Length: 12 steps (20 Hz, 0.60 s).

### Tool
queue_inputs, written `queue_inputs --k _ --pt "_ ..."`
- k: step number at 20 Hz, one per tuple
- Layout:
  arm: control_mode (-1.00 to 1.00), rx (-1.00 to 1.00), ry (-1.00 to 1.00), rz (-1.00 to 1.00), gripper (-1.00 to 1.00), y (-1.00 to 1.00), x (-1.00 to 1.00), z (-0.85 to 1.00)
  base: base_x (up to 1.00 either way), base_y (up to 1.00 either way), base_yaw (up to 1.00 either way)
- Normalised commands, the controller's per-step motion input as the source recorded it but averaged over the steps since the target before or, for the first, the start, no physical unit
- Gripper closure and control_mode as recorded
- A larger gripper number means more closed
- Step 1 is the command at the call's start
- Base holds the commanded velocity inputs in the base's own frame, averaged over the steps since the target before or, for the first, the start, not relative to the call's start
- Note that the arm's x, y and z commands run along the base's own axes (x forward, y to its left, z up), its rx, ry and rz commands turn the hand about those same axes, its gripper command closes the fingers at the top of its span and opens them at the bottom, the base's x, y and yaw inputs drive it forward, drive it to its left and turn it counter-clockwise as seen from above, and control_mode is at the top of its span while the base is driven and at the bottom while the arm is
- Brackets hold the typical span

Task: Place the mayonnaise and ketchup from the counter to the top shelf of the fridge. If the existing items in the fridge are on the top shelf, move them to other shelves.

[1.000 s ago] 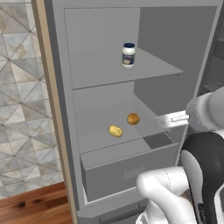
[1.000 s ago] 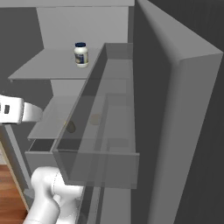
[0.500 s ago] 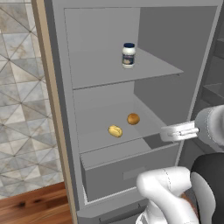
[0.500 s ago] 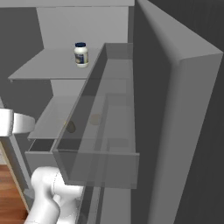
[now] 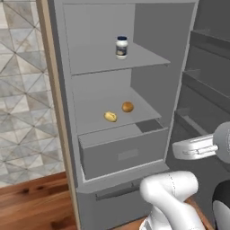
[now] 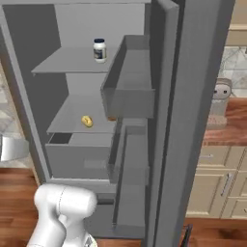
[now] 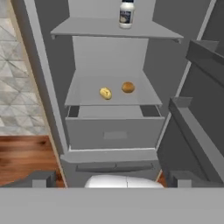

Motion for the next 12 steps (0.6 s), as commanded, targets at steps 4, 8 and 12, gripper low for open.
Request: queue_inputs --k 4,8,12 --pt "1.0 0.0 0.0 0.0 -1.0 0.0 0.0 0.0 -1.0 0.41 0.0" --pt "1.0 0.0 0.0 0.0 -1.0 0.0 0.0 0.0 -1.0 0.29 -0.38" --pt "1.0 0.0 0.0 0.0 -1.0 0.0 0.0 0.0 -0.8 0.19 -0.8"
